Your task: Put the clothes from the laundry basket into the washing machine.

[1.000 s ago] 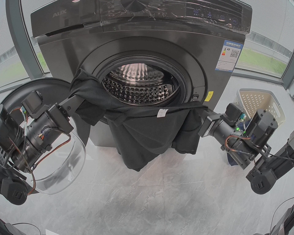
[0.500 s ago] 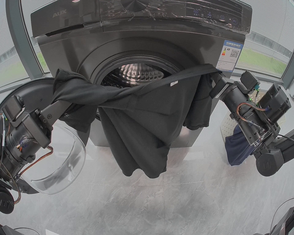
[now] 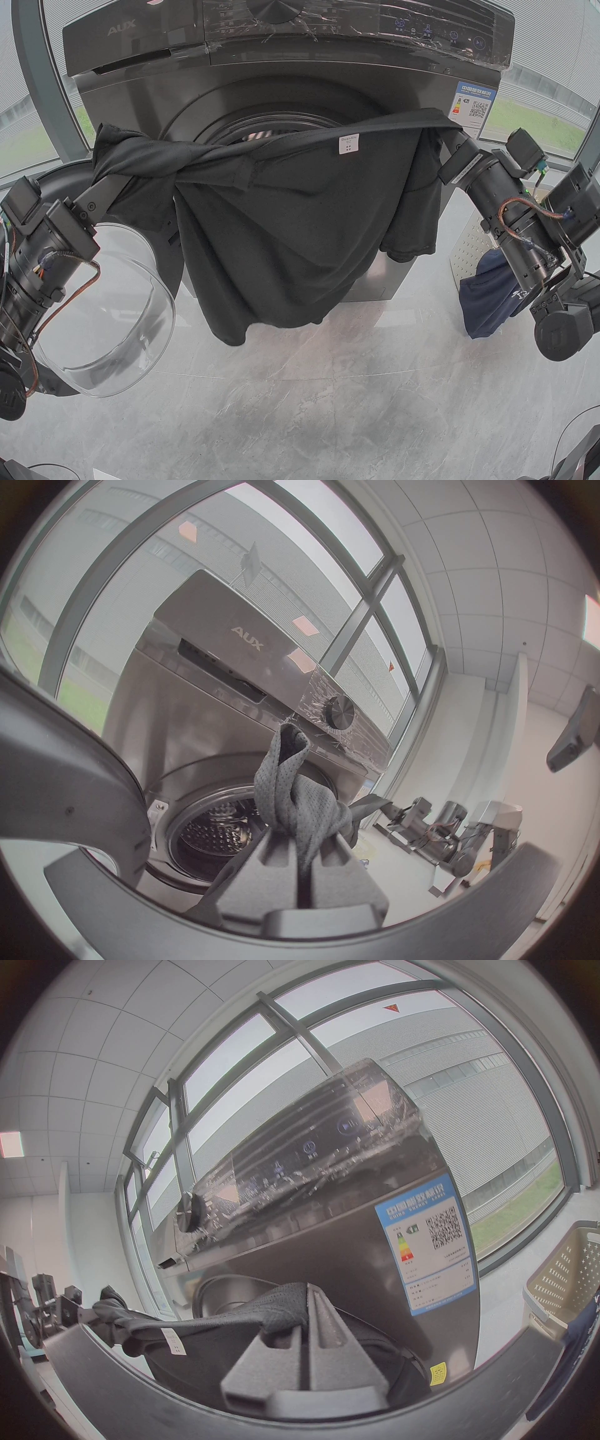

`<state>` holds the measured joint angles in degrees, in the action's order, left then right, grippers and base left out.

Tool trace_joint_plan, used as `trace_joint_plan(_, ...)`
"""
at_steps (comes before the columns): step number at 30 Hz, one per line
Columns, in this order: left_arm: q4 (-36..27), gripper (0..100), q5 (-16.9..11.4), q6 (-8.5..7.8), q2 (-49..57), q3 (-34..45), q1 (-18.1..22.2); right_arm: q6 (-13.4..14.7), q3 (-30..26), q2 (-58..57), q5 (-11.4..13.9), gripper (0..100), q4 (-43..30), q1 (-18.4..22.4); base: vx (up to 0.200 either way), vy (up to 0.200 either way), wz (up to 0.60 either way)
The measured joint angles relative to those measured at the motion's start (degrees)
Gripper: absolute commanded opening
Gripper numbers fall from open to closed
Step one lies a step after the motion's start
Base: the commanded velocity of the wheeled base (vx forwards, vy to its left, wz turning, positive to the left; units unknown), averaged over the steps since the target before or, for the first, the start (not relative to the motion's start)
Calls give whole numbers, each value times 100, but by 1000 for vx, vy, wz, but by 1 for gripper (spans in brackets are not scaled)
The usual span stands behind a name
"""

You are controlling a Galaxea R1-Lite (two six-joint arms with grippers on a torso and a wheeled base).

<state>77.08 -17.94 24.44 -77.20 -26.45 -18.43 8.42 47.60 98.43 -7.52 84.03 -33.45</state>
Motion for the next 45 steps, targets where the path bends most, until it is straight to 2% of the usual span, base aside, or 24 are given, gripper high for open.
trace_joint_plan(4, -39, 0, 100, -369, -85, -56, -22, -5, -9, -138, 5, 0, -33, -50, 0, 0, 0)
trace_joint_plan(17, -48, 0, 101, -428, -174, -4, -116, -13, -310, -280, 13, 0, -71, -59, 0, 0, 0)
trace_joint_plan(23, -6, 0, 65, -751, -173, 71, -155, -22, -497, -295, 93, 0, -55, -72, 0, 0, 0)
trace_joint_plan(36, 10, 0, -1, -802, -315, 118, -149, -35, -513, -155, 115, 0, 2, -91, 0, 0, 0)
trace_joint_plan(41, 5, 0, -380, -848, -344, 243, -221, -24, -623, -99, 117, 0, 5, -177, 0, 0, 0)
trace_joint_plan(45, 5, 0, -558, -868, -367, 265, -513, -13, -841, 77, 118, 0, 24, -216, 0, 0, 0)
